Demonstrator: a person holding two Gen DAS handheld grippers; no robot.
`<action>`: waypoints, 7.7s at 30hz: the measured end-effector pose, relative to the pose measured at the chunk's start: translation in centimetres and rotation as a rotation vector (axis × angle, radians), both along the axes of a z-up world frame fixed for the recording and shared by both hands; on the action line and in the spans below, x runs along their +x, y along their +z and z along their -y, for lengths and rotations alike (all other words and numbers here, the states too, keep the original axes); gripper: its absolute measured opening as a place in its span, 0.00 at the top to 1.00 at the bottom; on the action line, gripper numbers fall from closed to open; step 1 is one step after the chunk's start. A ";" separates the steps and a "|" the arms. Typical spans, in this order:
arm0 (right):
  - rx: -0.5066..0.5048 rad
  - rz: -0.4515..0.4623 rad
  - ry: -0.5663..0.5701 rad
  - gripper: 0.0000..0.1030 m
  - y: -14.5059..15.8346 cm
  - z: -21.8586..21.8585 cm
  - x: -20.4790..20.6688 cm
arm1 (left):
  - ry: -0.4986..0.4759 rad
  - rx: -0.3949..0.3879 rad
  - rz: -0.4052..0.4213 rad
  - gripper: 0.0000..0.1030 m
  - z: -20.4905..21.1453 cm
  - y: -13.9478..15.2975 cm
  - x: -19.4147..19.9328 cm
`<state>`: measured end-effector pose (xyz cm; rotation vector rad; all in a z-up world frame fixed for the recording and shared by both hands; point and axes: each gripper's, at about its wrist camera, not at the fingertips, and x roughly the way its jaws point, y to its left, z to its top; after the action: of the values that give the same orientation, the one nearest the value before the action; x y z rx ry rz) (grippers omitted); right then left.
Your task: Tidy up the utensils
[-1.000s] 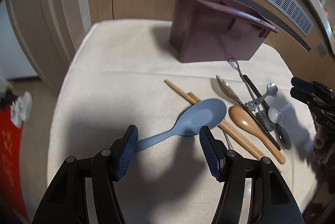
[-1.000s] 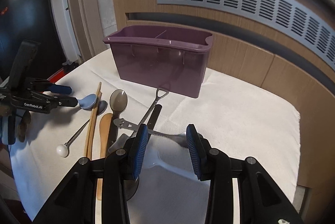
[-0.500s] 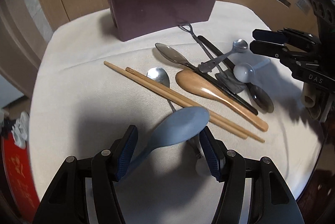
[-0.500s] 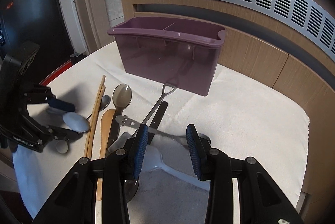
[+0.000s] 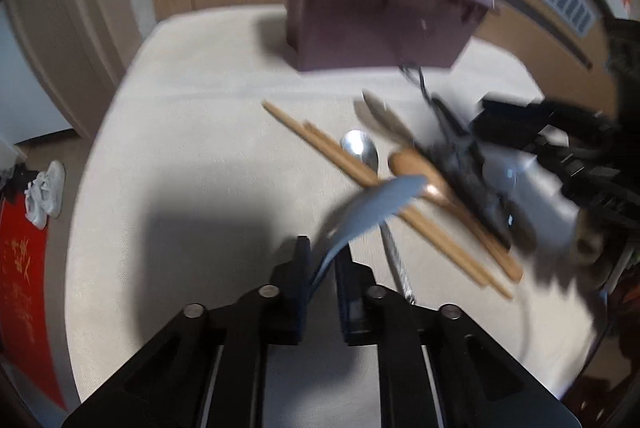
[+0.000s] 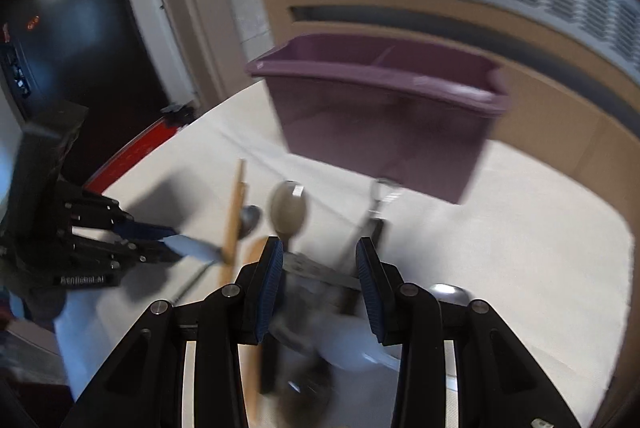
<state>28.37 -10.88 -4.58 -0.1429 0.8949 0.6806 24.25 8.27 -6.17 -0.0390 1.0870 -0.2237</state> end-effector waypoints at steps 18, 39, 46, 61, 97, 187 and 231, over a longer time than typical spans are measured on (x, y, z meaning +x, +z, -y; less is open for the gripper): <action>-0.170 -0.022 -0.005 0.97 -1.7 -4.7 1.0 | 0.122 0.006 0.083 0.90 -1.1 0.4 0.8; -0.036 -0.020 -0.059 0.97 0.2 2.6 -0.3 | -0.086 0.098 -0.018 0.50 1.1 -1.3 4.0; -0.008 0.015 -0.075 0.97 1.5 3.6 -1.1 | -0.006 0.113 -0.026 0.67 1.4 -1.6 4.2; 0.074 0.172 -0.092 0.98 6.8 4.6 -3.7 | 0.069 -0.103 0.261 0.67 2.5 7.2 1.0; -0.094 -0.102 -0.064 0.61 -2.6 -2.4 4.7 | 0.141 -0.273 0.360 0.68 -1.7 8.7 1.4; 0.244 0.549 -0.243 0.71 22.0 6.0 3.3 | 0.103 -0.262 0.689 0.68 2.2 23.2 6.4; 0.054 0.037 -0.059 0.69 10.2 -1.8 15.2 | 0.264 -0.282 0.339 0.69 -4.1 7.9 7.7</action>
<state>43.60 -9.10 5.59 -0.0802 0.8418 0.6445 31.96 12.42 1.70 -0.3822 0.6976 -0.1375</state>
